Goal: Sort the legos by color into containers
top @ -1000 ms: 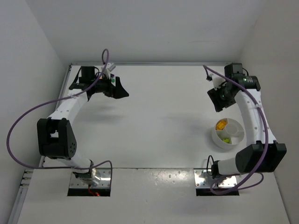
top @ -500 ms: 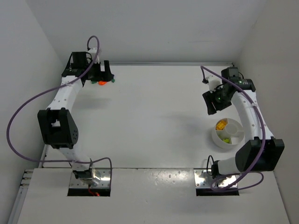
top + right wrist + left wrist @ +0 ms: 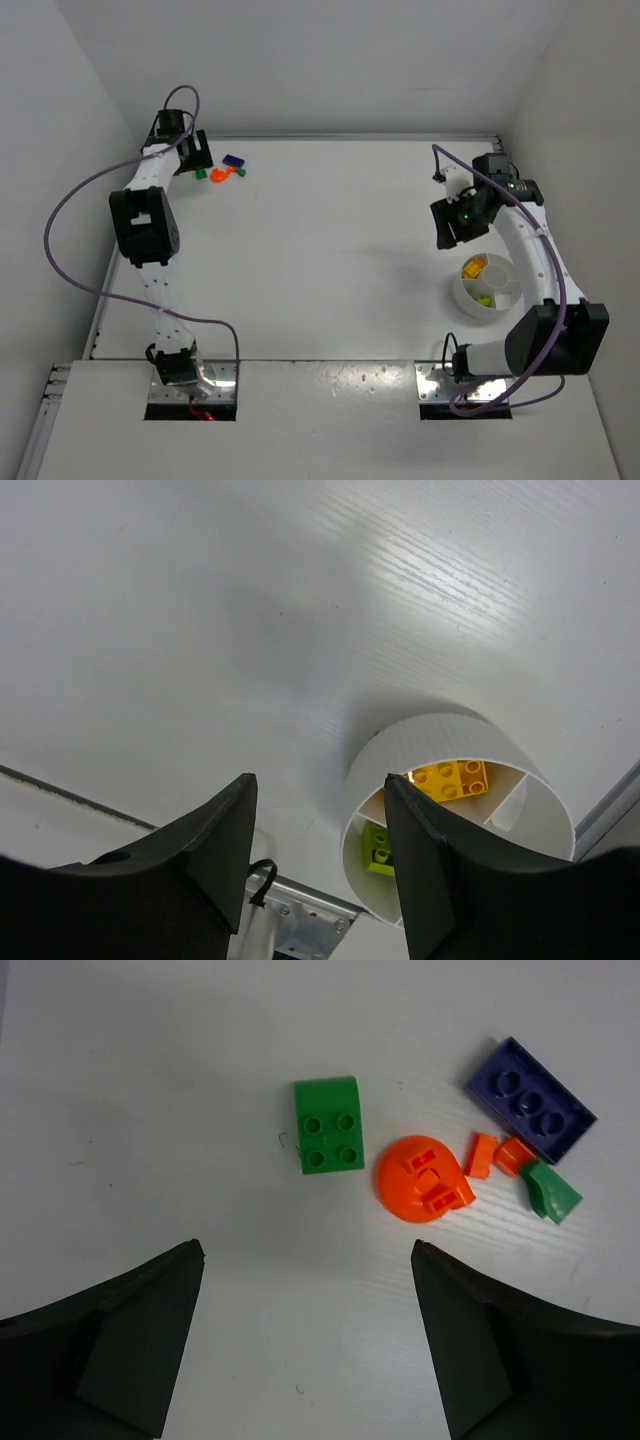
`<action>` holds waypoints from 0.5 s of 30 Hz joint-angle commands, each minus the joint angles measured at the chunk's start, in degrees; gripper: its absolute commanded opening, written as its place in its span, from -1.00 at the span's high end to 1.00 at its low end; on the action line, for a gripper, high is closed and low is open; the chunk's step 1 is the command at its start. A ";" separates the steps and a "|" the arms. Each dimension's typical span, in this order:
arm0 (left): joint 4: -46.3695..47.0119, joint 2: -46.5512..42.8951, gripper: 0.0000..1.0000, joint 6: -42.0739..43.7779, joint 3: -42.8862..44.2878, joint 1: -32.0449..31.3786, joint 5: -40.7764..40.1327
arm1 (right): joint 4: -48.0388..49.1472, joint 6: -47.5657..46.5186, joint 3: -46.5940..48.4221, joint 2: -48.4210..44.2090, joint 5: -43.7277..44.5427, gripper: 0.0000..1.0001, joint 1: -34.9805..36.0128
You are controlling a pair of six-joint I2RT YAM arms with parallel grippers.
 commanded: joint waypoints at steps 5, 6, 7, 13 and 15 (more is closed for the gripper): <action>1.91 5.15 -0.81 -3.39 8.35 -2.91 -9.61 | 2.38 1.43 -0.49 -2.10 -0.36 -0.09 -0.37; 1.92 6.54 -0.81 -3.39 9.58 -2.91 -10.22 | 2.38 1.43 -0.49 -2.10 -0.35 -0.09 -0.37; 1.92 7.25 -0.81 -3.92 10.20 -2.91 -10.23 | 2.38 1.43 -0.49 -2.10 -0.35 -0.09 -0.37; 1.92 10.33 -0.68 -5.24 11.87 -2.91 -10.75 | 2.38 1.43 -0.49 -2.10 0.26 -0.09 -0.37; 1.92 11.04 -0.63 -5.24 11.88 -2.91 -11.37 | 2.38 1.43 -0.49 -2.10 0.26 -0.09 -0.37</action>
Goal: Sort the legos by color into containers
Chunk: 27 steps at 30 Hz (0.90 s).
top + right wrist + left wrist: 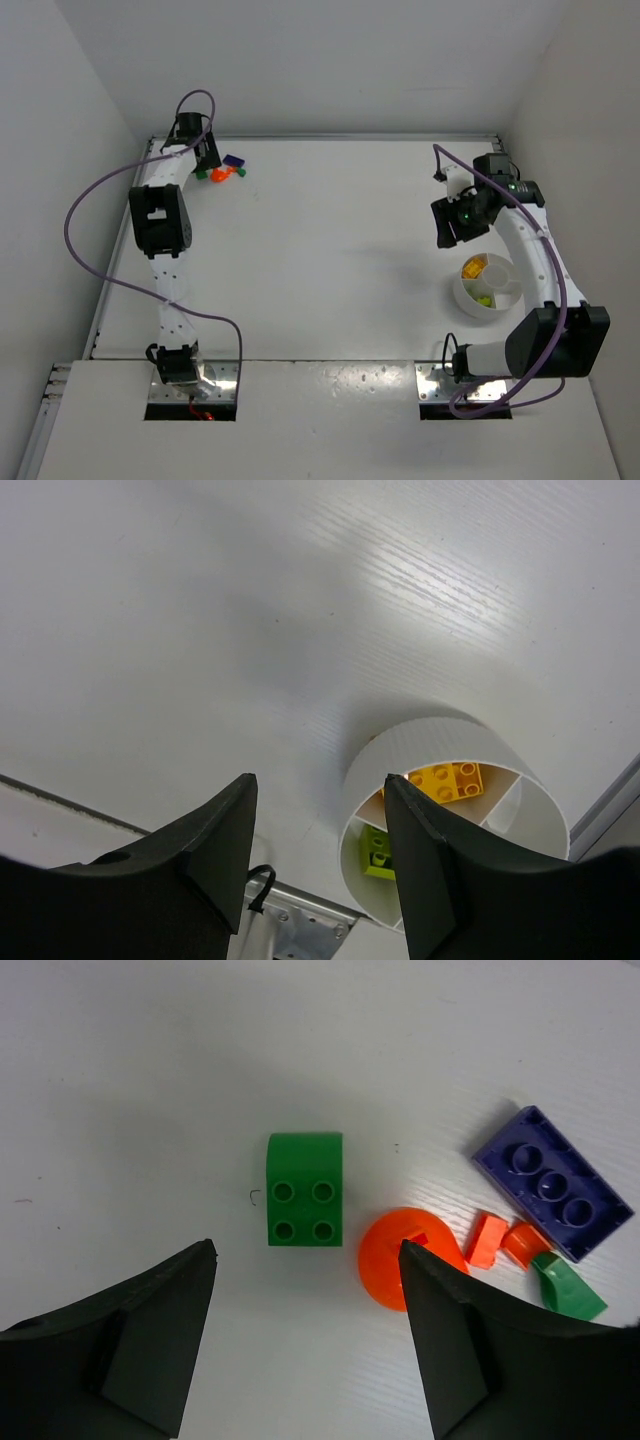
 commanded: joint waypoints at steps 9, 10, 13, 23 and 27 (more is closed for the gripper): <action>1.38 2.35 -0.50 -2.03 3.36 0.17 -3.79 | 1.55 0.84 -0.63 -1.47 0.02 -0.09 -0.37; 1.38 2.35 -0.46 -2.64 3.36 0.69 -3.79 | 1.55 0.84 -0.63 -1.47 0.02 -0.09 -0.37; 1.38 2.87 -0.26 -3.25 3.36 1.31 -3.79 | 1.55 0.84 -0.63 -1.47 0.02 -0.09 -0.37; 0.85 3.40 -0.21 -2.65 1.25 1.84 -1.60 | 1.55 0.84 -1.15 -1.47 0.02 -0.09 -0.37; 0.85 3.93 -0.11 -2.03 0.72 1.84 -1.60 | 2.08 1.37 -1.15 -1.47 -0.59 -0.09 -0.37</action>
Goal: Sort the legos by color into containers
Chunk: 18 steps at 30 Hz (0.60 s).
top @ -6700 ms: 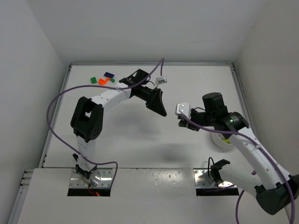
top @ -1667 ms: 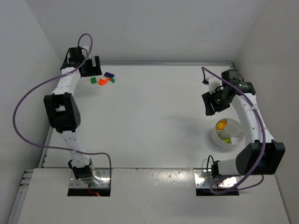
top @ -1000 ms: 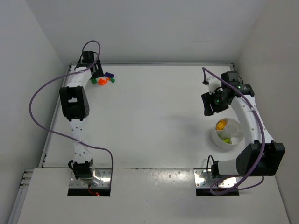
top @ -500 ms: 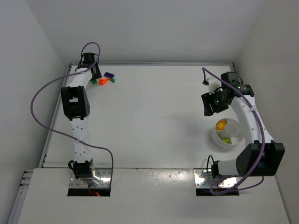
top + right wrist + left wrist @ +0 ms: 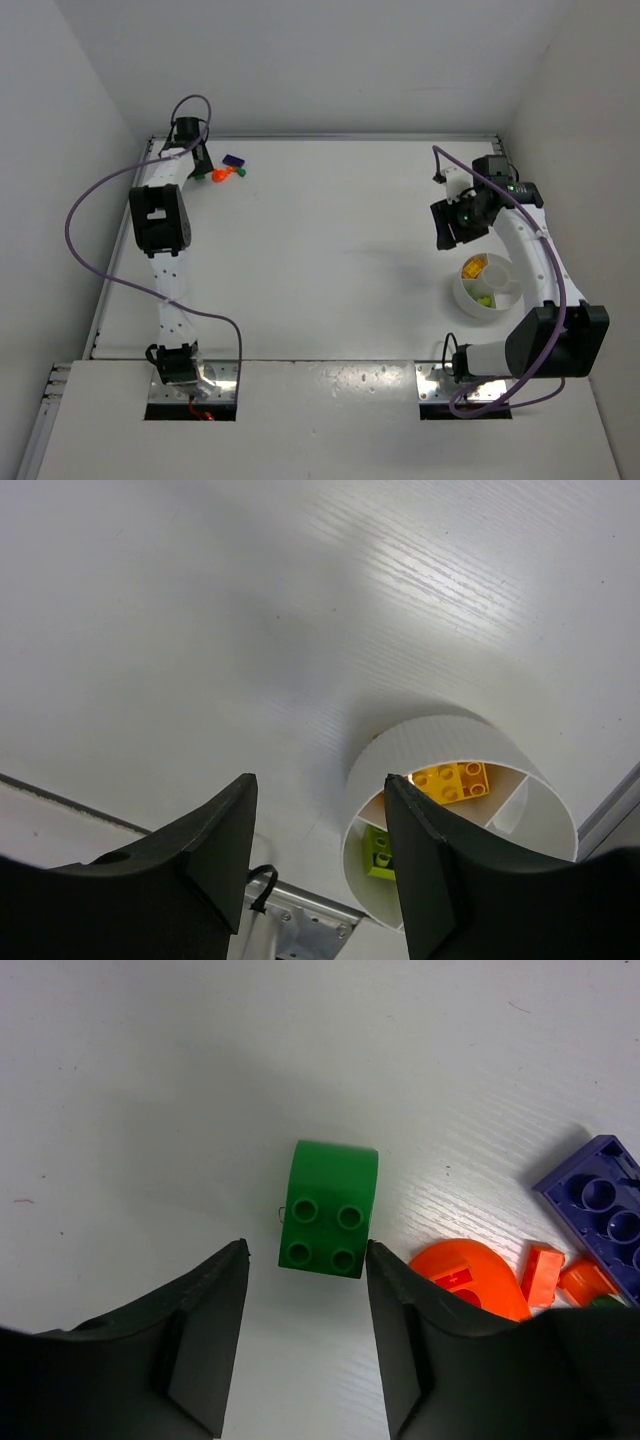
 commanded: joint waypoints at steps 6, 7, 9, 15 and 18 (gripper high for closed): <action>0.39 0.61 0.05 3.05 -1.95 0.55 2.48 | 1.62 2.21 0.36 -0.87 -5.24 -0.09 -0.37; 0.39 0.61 0.05 3.75 -2.56 0.55 2.48 | 1.62 2.81 0.36 -0.87 -6.12 -0.09 -0.37; 0.39 0.61 0.05 4.71 -3.27 1.07 4.14 | 1.09 2.82 0.36 -0.35 -8.93 -0.09 -0.37; 1.35 -3.34 0.27 9.89 -9.66 2.13 11.61 | 1.09 6.24 0.88 0.70 -18.07 -0.09 -0.37; 5.47 -9.56 0.42 14.02 -18.34 2.65 17.93 | 2.32 7.91 0.36 1.23 -23.86 -0.09 -0.37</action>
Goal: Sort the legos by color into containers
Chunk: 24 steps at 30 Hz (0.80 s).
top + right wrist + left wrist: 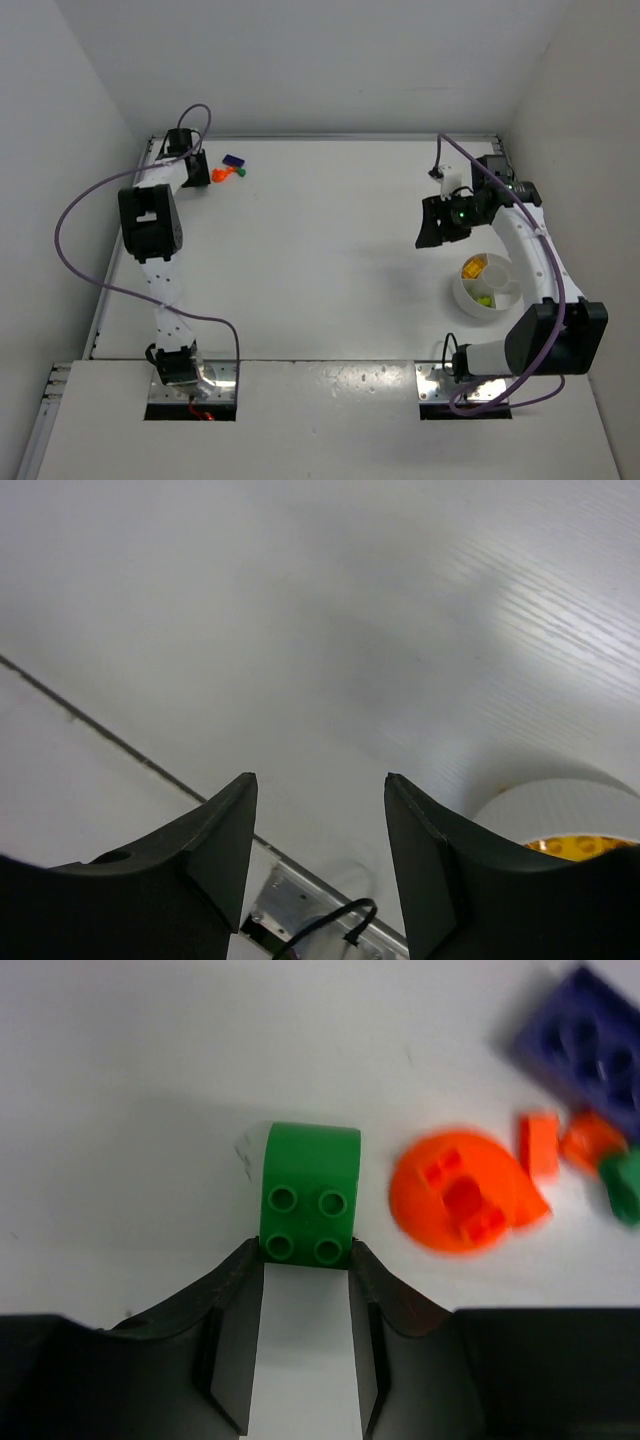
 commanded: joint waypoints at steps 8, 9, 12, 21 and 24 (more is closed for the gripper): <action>7.15 -30.87 0.69 15.33 -29.90 2.16 27.02 | 2.48 5.24 2.13 4.11 -19.47 -0.09 0.16; 7.15 -33.69 0.69 16.73 -32.27 2.16 29.14 | 1.87 5.85 2.14 4.73 -22.53 -0.09 0.16; 4.87 -44.76 0.71 22.45 -39.75 0.67 36.36 | 1.86 7.26 2.66 6.84 -28.51 -0.11 0.68; 0.64 -63.50 0.71 21.15 -48.38 -18.29 39.19 | 2.92 8.68 3.01 11.93 -43.13 -0.19 0.69; -0.67 -62.64 0.71 18.95 -46.80 -25.42 38.48 | 4.14 11.64 4.33 12.47 -45.14 -0.19 1.21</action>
